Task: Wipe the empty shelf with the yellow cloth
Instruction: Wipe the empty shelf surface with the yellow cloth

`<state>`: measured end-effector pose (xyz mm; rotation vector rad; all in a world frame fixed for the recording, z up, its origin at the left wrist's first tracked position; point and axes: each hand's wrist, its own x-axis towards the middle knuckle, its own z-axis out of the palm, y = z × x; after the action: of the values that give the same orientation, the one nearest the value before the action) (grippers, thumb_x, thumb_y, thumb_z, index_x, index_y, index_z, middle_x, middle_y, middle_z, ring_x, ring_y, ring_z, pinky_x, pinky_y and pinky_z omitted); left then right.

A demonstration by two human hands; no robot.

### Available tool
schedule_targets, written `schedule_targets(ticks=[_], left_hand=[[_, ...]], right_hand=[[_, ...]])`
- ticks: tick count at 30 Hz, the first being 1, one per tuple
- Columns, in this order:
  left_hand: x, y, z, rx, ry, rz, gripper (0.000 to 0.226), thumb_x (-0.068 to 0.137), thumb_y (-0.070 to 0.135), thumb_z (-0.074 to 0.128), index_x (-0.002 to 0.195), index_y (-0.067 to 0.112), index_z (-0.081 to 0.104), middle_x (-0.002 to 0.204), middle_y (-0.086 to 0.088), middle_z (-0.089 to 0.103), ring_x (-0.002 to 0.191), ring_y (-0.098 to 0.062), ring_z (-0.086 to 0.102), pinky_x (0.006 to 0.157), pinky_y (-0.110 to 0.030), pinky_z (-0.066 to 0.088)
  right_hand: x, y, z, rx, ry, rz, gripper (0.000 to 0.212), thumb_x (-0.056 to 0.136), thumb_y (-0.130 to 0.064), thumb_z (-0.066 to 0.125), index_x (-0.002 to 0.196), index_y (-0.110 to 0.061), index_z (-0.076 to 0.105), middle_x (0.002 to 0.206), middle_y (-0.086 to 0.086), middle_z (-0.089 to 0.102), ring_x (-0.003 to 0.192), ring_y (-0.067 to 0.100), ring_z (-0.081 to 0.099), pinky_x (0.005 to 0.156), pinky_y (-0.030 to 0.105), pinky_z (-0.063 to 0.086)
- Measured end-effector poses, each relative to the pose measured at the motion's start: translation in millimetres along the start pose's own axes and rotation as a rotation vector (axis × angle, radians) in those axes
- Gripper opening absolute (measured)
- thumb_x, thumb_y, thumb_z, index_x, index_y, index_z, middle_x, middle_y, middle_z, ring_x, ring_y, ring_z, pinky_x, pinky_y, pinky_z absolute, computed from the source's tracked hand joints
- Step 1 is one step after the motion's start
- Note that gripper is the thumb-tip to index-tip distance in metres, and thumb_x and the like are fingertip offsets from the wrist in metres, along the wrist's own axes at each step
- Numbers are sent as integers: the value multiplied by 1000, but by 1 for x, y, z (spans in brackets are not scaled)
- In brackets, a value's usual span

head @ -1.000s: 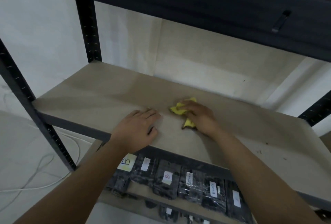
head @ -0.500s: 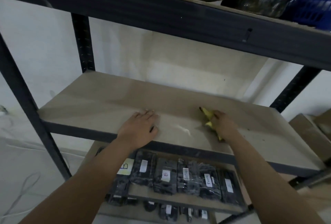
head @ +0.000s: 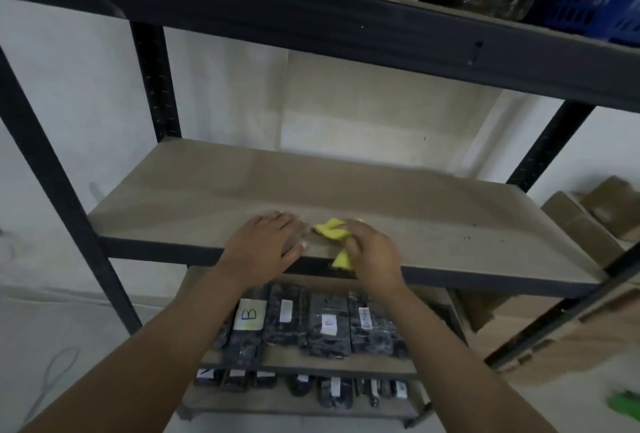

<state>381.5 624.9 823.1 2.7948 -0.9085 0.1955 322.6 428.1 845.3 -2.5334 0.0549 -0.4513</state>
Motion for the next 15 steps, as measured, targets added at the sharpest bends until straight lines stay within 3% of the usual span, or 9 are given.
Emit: schedule_targets(ticks=[3,5,6,8,10,12,15], left_hand=[[6,-16,-7,8,-62,27,55,93,55,24,144,34,25,154,6,27,142,-14,23,115,-36,16],[4,-22,-5,9,-50,34,56,93,56,24,145,34,25,154,6,27,141,-14,22,115,-36,15],[3,-23,-4,11,-35,37,56,93,55,23,144,33,25,154,6,28,141,-14,22,115,-36,14],[1,-22,0,16,-3,37,55,93,54,23,144,32,26,153,6,30,140,-14,23,114,-36,14],[2,-22,2,9,14,29,57,92,55,21,143,31,27,152,6,31,140,-14,25,114,-36,14],[2,-24,3,-10,23,22,58,91,54,21,143,29,29,151,6,33,139,-14,26,114,-34,15],[2,-26,3,-59,58,13,54,91,48,32,140,24,36,147,1,39,135,-17,32,113,-32,20]], right_hand=[[20,19,-29,177,79,264,24,94,-17,44,87,-6,65,83,20,69,74,34,62,62,38,44],[34,34,-40,48,64,335,30,95,-20,40,95,-3,65,84,24,67,76,38,63,63,40,47],[38,40,-40,-62,27,341,31,96,-22,39,106,-6,64,92,22,67,81,36,63,65,38,47],[46,45,-31,-273,-97,281,36,97,-25,38,128,-17,53,128,15,57,111,32,55,85,38,47],[57,42,-14,-388,-185,168,41,97,-27,37,138,-25,43,151,3,35,137,27,33,106,40,37],[71,31,0,-378,-240,116,42,98,-26,36,140,-26,40,155,1,26,142,26,24,112,41,31],[74,11,14,-261,-293,42,37,97,-25,41,134,-24,50,151,2,37,135,28,37,108,39,36]])
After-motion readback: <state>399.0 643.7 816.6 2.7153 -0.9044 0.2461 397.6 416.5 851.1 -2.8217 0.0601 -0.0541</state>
